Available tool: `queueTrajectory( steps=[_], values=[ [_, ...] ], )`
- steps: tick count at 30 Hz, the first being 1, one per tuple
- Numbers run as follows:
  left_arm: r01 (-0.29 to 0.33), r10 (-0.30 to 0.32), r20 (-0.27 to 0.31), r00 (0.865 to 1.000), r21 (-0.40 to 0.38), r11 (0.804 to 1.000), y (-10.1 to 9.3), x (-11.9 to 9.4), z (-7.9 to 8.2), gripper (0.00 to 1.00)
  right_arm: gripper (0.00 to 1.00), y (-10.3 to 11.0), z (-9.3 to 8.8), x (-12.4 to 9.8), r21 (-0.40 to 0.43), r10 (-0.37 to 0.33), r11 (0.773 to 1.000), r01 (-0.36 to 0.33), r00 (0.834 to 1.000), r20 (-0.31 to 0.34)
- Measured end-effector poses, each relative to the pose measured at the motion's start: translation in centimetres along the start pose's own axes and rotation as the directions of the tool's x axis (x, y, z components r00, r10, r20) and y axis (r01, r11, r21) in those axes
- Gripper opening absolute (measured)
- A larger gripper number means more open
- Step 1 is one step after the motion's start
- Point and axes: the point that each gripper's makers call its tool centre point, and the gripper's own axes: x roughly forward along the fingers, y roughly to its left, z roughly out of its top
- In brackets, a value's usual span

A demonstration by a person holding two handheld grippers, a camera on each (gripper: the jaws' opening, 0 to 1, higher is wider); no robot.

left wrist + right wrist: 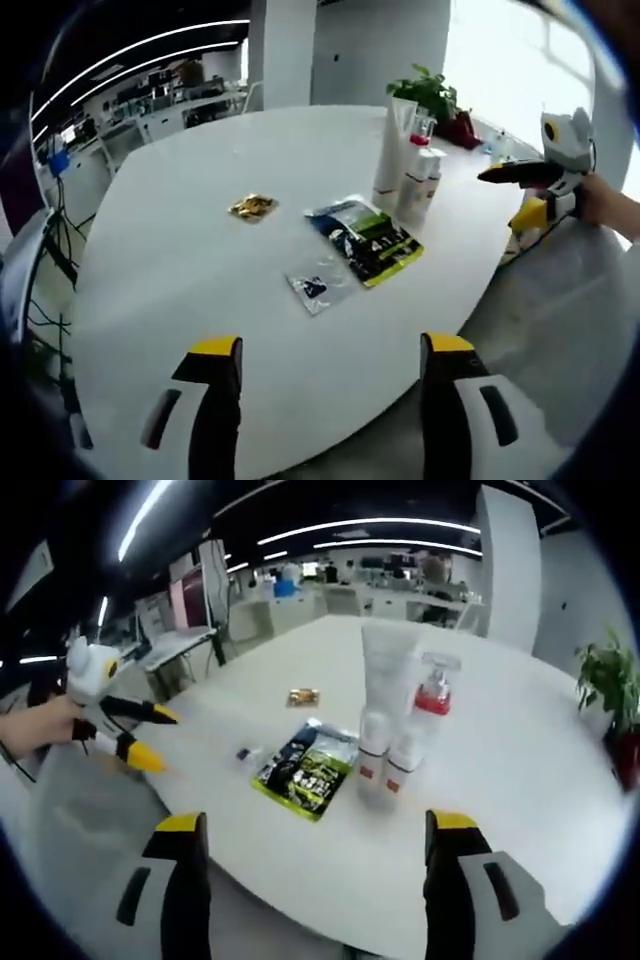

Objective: Arrange the skincare products in the storage area until every visible bottle or jar stands upright without overlapping.

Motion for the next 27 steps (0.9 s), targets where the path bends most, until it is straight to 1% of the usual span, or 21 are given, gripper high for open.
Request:
queueTrajectory(
  steps=[1,7,9,13,21,27],
  values=[
    [0.0,0.0,-0.005,1.0,-0.004,1.0,0.0,-0.1,-0.1,0.73,0.9,-0.2,0.0,-0.1,0.005,-0.002,1.0,0.002,1.0,0.006],
    [-0.005,0.005,0.009,1.0,-0.002,1.0,-0.3,-0.9,0.3,0.79,0.91,-0.3,0.2,-0.6,0.017,-0.002,1.0,0.002,1.0,0.025],
    [-0.008,0.008,0.009,1.0,-0.003,1.0,-0.3,-0.8,0.1,0.8,0.91,-0.4,0.2,-0.6,0.026,-0.004,1.0,0.003,1.0,0.03],
    [-0.018,0.018,0.01,1.0,-0.001,1.0,-0.4,-1.2,0.2,0.81,0.91,-0.5,0.5,-0.7,0.041,-0.012,0.999,0.01,0.999,0.046],
    [-0.02,0.02,0.012,1.0,-0.004,1.0,-0.4,-1.2,0.4,0.82,0.9,-0.6,0.3,-0.7,0.053,-0.014,0.999,0.012,0.999,0.043],
    [-0.01,0.01,0.0,1.0,0.001,1.0,-0.6,-0.6,0.7,0.82,0.9,-0.6,0.1,-0.4,0.05,-0.016,0.999,0.015,0.999,0.029]
  ],
)
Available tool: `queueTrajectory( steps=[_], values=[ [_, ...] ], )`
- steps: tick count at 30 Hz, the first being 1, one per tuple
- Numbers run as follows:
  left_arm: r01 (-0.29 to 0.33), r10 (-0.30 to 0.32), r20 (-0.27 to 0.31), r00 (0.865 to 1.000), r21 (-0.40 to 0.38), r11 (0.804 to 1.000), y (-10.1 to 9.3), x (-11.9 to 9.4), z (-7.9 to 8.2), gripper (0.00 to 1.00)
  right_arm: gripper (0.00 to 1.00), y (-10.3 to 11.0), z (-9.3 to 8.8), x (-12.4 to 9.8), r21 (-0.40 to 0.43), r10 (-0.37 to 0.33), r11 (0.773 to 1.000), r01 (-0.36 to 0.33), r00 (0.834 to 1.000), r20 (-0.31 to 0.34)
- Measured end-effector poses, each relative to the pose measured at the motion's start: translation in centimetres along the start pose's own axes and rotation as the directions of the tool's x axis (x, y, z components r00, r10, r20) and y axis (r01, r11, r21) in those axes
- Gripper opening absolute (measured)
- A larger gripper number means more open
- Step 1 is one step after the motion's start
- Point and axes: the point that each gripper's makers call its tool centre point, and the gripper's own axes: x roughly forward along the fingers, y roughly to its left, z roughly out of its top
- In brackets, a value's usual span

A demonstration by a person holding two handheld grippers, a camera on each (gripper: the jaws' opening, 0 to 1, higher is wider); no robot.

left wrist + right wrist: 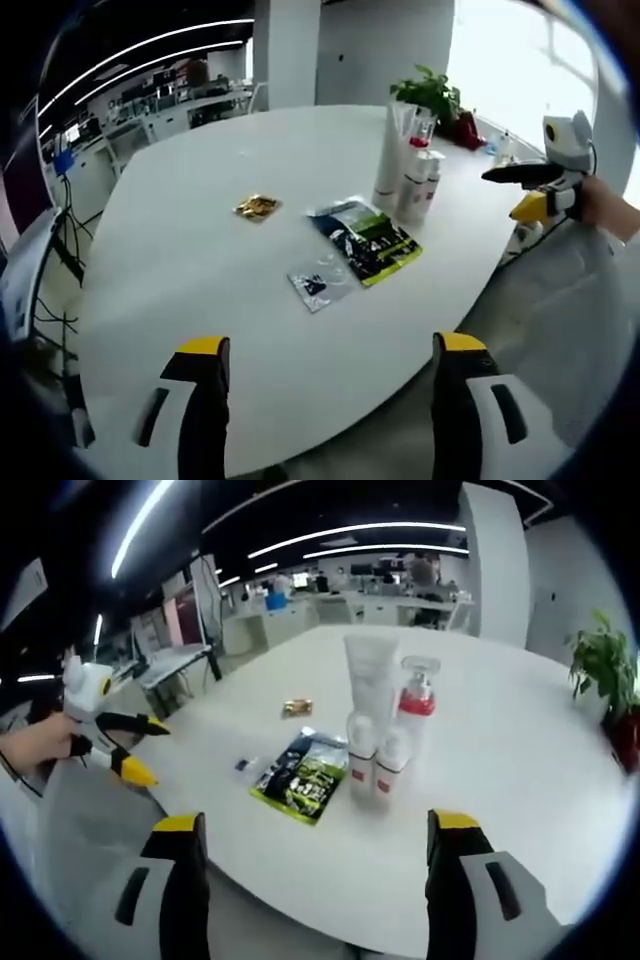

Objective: Arrange the skincare products in the storage area until every visible bottle or jar stands upright without overlapping.

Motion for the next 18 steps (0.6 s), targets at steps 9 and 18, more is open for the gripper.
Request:
queueTrajectory(
  steps=[9,18],
  values=[
    [0.009,-0.009,-0.008,1.0,0.038,0.999,0.9,1.3,1.9,0.84,0.91,0.0,-0.2,0.2,0.031,-0.003,0.999,0.003,1.0,-0.005],
    [0.034,-0.031,-0.033,0.999,0.083,0.996,1.7,3.3,3.7,0.87,0.91,-0.1,-0.6,0.3,0.034,-0.007,0.999,0.008,1.0,-0.024]
  ],
)
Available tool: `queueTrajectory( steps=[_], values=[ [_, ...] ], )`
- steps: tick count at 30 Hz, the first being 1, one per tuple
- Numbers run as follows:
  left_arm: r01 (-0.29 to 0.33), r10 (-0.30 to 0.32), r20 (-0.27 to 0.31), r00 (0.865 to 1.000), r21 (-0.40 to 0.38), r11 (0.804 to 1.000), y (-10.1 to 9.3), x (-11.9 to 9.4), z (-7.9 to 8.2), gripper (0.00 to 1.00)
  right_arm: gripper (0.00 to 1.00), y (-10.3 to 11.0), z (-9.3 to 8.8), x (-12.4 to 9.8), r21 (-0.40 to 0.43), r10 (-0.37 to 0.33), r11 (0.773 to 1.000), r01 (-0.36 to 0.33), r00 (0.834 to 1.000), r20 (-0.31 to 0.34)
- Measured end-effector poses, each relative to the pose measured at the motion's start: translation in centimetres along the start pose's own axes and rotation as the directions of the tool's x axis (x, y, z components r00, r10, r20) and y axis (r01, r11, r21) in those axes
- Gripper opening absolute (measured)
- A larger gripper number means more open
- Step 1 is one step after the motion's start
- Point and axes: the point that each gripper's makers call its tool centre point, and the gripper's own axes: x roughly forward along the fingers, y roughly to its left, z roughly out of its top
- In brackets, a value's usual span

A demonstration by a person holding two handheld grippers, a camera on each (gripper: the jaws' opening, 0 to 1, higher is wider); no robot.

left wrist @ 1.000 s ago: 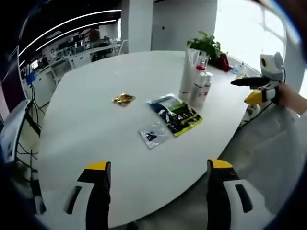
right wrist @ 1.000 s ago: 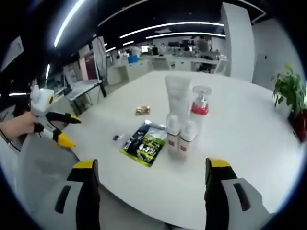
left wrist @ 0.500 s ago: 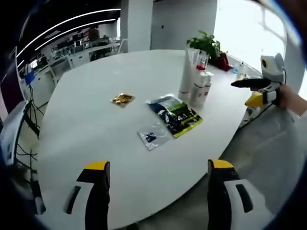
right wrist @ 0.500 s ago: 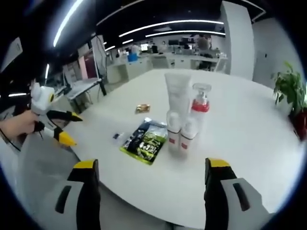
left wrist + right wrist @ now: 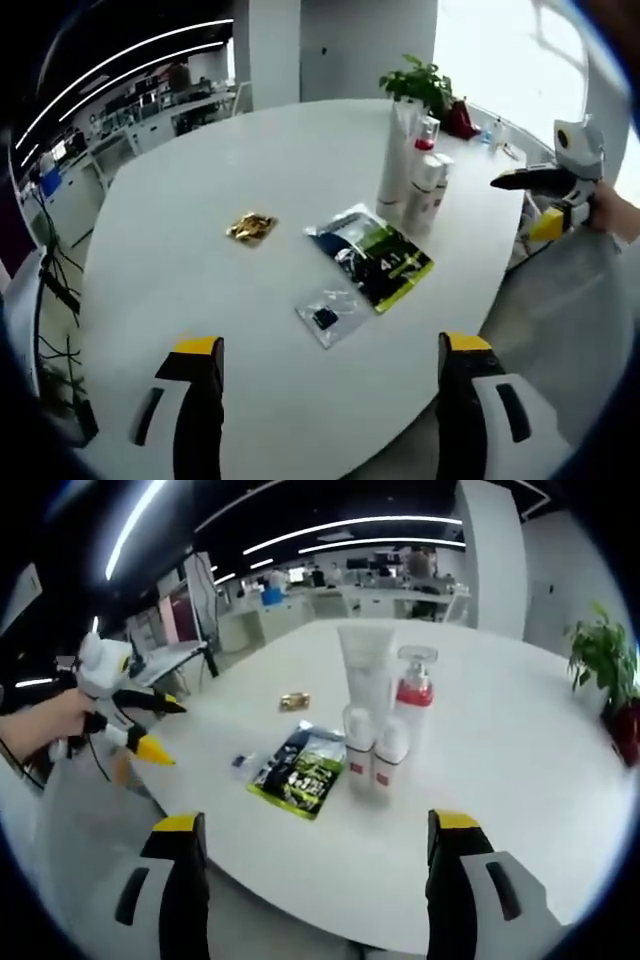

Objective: Arrange the skincare products in the storage area until every visible bottle or jar stands upright without overlapping.

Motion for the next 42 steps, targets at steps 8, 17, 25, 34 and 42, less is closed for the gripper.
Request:
queueTrajectory(
  steps=[8,17,25,34,42],
  values=[
    [0.035,-0.033,-0.041,0.999,0.043,0.998,0.6,1.8,1.0,0.9,0.91,-0.5,-0.2,0.0,0.022,-0.016,1.0,0.016,1.0,-0.006],
    [0.056,-0.05,-0.061,0.997,0.087,0.995,2.1,3.9,3.4,0.9,0.9,-0.8,-0.7,0.1,0.038,-0.02,0.999,0.021,0.999,-0.027],
    [0.067,-0.058,-0.081,0.995,0.11,0.992,3.6,5.8,5.0,0.89,0.91,-0.8,-1.1,0.2,0.053,-0.02,0.998,0.022,0.999,-0.044],
    [0.066,-0.053,-0.104,0.993,0.128,0.99,5.4,7.8,6.1,0.89,0.9,-0.9,-1.5,0.3,0.064,-0.014,0.998,0.018,0.998,-0.065],
    [0.072,-0.05,-0.138,0.989,0.164,0.984,6.9,9.6,6.3,0.87,0.9,-1.0,-1.8,0.5,0.077,-0.017,0.997,0.024,0.997,-0.08]
  ],
)
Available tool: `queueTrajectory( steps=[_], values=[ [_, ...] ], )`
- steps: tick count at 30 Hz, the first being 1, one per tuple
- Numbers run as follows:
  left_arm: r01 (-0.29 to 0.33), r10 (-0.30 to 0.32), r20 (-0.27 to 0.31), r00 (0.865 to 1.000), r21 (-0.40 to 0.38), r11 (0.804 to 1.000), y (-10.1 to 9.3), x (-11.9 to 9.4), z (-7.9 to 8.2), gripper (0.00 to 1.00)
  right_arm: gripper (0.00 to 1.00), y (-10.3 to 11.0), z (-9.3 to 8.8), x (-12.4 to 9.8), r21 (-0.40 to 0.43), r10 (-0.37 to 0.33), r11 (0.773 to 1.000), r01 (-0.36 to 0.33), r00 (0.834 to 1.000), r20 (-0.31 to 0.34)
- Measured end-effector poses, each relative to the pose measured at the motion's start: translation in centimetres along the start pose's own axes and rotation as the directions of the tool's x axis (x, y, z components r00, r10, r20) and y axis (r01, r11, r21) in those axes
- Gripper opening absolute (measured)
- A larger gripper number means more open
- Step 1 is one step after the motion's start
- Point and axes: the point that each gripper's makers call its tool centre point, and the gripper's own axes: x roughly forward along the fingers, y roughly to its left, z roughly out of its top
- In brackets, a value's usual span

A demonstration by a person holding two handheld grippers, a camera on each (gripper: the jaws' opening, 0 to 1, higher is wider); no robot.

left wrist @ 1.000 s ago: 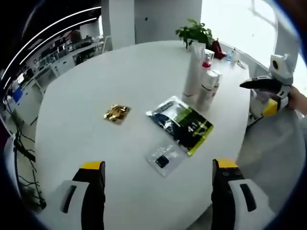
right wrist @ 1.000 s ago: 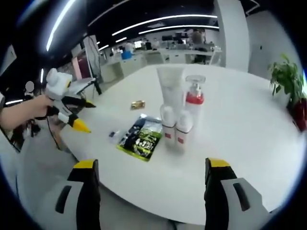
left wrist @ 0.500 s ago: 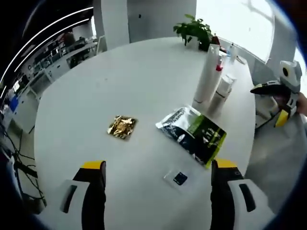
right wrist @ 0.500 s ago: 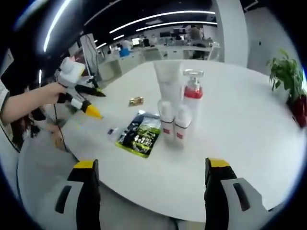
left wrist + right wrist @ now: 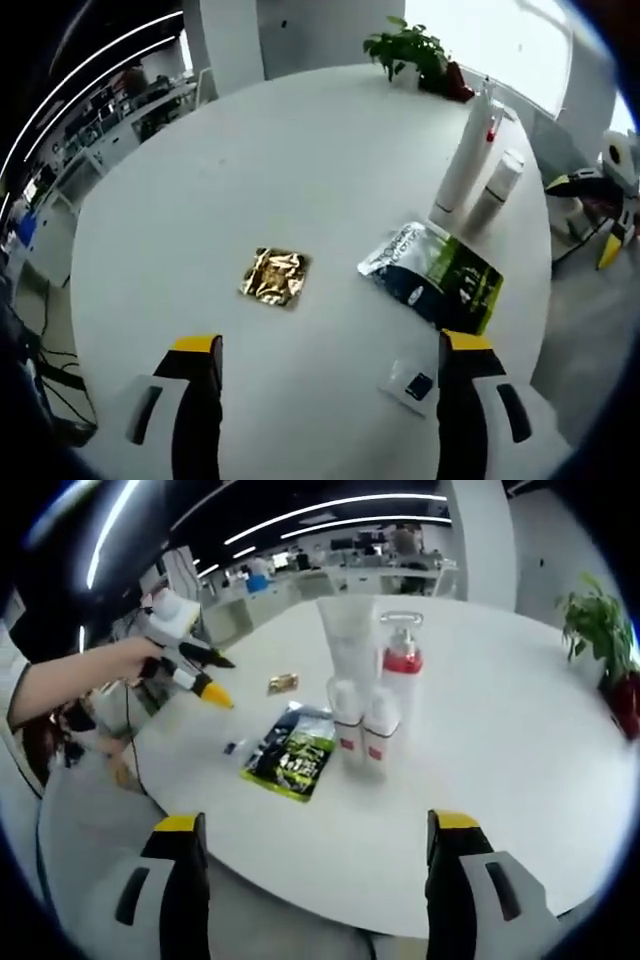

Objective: Arrange the skincare products in the storage area until every visible bottle or jar stands upright without overlapping.

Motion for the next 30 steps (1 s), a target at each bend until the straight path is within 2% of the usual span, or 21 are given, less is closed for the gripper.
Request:
queueTrajectory(
  steps=[12,20,30],
  values=[
    [0.01,-0.008,-0.025,1.0,0.063,0.998,2.1,2.4,1.8,0.82,0.9,-0.1,-0.4,0.1,0.011,-0.007,1.0,0.007,1.0,-0.018],
    [0.032,-0.029,-0.045,0.999,0.074,0.997,2.7,4.8,1.8,0.77,0.89,-0.1,-0.7,0.1,0.019,-0.009,1.0,0.009,0.999,-0.03],
    [0.046,-0.039,-0.066,0.997,0.114,0.992,3.9,6.4,2.2,0.75,0.9,0.0,-1.0,0.4,0.023,0.002,1.0,-0.001,0.999,-0.049]
  ],
)
